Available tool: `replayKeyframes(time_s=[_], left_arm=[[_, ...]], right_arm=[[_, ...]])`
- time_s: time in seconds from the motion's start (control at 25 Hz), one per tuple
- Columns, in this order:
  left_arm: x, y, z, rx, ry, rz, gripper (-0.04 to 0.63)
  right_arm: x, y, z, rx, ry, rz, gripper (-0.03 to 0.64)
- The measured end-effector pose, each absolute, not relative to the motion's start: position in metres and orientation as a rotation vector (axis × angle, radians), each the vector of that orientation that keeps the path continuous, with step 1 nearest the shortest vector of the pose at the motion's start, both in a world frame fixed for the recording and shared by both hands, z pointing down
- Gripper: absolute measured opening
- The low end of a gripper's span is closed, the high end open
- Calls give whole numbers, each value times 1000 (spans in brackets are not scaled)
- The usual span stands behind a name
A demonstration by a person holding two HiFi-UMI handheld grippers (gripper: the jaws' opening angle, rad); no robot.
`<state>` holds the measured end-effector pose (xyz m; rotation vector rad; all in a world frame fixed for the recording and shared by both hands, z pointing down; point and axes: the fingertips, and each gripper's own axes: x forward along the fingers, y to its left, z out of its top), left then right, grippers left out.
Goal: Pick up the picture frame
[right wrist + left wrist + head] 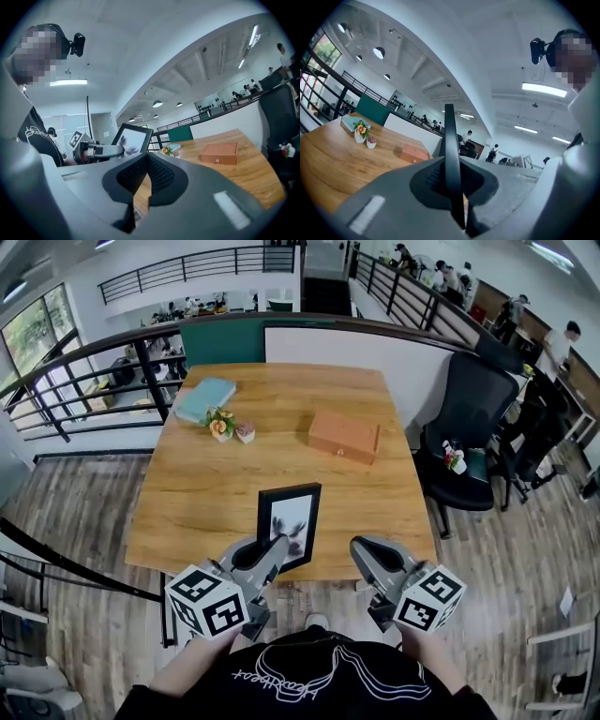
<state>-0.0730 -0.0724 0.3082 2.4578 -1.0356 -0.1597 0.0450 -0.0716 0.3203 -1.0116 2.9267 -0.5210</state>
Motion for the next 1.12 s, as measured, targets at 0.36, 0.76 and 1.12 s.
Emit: replayKeyframes(time_s=[0.36,0.76,1.12], left_arm=[[-76,-50,316,2460,-1019,-140,23],[-61,-57,333,2443,-980,-123,23],[-50,-75,338,2413,-982,-123,23]], right_arm=[[41,-45,325,-986,2911,-515,25],[49,-49,346,-1011,2905,-581,25],[60,-68,349,-991,2918,-597,24]])
